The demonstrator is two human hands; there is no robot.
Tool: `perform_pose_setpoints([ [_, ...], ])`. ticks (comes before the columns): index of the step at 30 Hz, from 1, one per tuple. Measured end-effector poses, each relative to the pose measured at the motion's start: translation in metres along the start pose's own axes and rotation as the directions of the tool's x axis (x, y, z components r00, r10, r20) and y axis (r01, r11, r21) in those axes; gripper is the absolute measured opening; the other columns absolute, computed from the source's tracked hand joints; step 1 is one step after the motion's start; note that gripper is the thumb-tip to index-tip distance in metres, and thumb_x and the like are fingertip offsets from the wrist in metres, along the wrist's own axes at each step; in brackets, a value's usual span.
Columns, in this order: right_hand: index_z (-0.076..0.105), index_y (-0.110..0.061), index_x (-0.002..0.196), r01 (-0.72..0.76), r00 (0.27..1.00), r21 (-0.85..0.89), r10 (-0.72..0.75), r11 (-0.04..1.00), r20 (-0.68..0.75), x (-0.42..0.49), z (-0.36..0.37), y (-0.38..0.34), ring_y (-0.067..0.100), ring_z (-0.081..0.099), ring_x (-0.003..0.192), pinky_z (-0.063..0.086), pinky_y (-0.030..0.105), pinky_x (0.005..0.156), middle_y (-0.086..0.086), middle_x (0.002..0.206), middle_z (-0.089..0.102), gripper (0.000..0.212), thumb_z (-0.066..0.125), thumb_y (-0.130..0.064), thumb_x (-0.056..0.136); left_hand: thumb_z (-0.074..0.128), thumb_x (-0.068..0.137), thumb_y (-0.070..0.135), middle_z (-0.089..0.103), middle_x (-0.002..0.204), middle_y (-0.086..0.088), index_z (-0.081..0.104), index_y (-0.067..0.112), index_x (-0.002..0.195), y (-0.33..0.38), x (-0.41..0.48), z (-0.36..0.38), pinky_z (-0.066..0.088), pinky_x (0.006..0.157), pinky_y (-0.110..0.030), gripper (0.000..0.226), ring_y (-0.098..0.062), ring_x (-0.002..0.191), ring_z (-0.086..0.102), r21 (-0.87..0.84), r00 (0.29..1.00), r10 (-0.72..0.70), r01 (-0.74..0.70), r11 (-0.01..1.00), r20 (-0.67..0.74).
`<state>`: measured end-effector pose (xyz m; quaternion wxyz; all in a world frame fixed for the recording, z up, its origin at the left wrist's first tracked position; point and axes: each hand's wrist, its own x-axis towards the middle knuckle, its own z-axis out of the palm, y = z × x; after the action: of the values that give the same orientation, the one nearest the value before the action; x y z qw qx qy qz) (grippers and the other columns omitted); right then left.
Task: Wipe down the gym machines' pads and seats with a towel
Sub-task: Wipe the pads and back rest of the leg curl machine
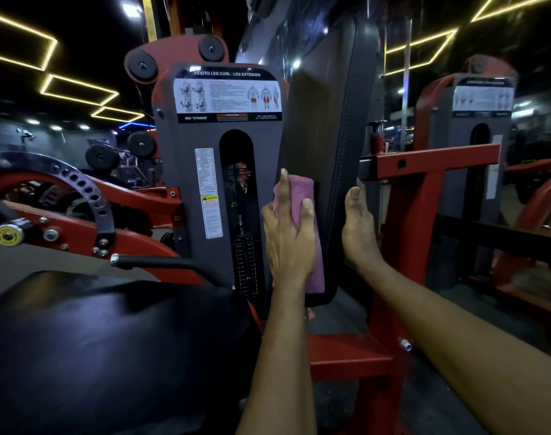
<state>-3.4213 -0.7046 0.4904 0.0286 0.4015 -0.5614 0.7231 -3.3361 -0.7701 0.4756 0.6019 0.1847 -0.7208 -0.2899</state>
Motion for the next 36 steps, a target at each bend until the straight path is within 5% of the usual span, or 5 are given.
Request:
perform_pose_setpoints([
  [21, 0.035, -0.006, 0.155, 0.141, 0.986, 0.035, -0.137, 0.989, -0.093, 0.002, 0.001, 0.006, 0.012, 0.06, 0.087, 0.035, -0.002, 0.068, 0.027, 0.106, 0.063, 0.054, 0.035, -0.037, 0.11, 0.046, 0.097, 0.06, 0.039, 0.133, 0.001, 0.035, 0.062, 0.143, -0.017, -0.021, 0.006, 0.042, 0.098, -0.017, 0.048, -0.009, 0.122, 0.049, -0.104, 0.976, 0.199, -0.207, 0.973, -0.088],
  [26, 0.038, -0.002, 0.152, 0.134, 0.98, 0.061, -0.124, 0.989, -0.156, -0.001, 0.008, 0.006, -0.021, 0.054, 0.096, 0.035, 0.003, 0.071, 0.01, 0.124, 0.066, 0.051, 0.037, -0.031, 0.111, 0.046, 0.093, 0.063, 0.041, 0.125, 0.006, 0.035, 0.061, 0.143, -0.044, -0.04, 0.007, 0.041, 0.095, -0.015, 0.051, -0.006, 0.115, 0.051, -0.093, 0.993, 0.027, -0.037, 0.995, -0.113],
  [33, 0.043, -0.007, 0.152, 0.136, 0.969, 0.062, -0.119, 0.989, -0.216, -0.007, 0.017, 0.009, -0.01, 0.044, 0.111, 0.038, -0.002, 0.083, 0.023, 0.116, 0.067, 0.051, 0.033, -0.037, 0.112, 0.035, 0.101, 0.062, 0.042, 0.137, -0.011, 0.033, 0.05, 0.148, -0.081, 0.002, 0.003, 0.033, 0.115, -0.044, 0.049, -0.033, 0.132, 0.044, 0.074, 0.939, -0.343, 0.341, 0.937, 0.02],
  [35, 0.048, -0.008, 0.148, 0.151, 0.958, 0.048, -0.134, 0.987, -0.252, -0.008, 0.022, 0.011, 0.002, 0.059, 0.093, 0.043, 0.01, 0.077, -0.013, 0.117, 0.053, 0.052, 0.032, -0.04, 0.111, 0.035, 0.101, 0.06, 0.039, 0.142, -0.014, 0.03, 0.051, 0.149, -0.09, 0.014, 0.003, 0.03, 0.117, -0.047, 0.049, -0.038, 0.136, 0.04, 0.085, 0.91, -0.413, 0.409, 0.909, 0.042],
  [36, 0.051, -0.007, 0.144, 0.16, 0.951, 0.016, -0.15, 0.987, -0.269, -0.007, 0.023, 0.014, 0.006, 0.062, 0.072, 0.043, 0.019, 0.07, -0.024, 0.068, 0.048, 0.055, 0.031, -0.045, 0.11, 0.035, 0.101, 0.06, 0.039, 0.143, -0.015, 0.03, 0.051, 0.15, -0.092, 0.017, 0.003, 0.03, 0.116, -0.048, 0.05, -0.04, 0.136, 0.04, 0.087, 0.899, -0.436, 0.432, 0.898, 0.045],
])
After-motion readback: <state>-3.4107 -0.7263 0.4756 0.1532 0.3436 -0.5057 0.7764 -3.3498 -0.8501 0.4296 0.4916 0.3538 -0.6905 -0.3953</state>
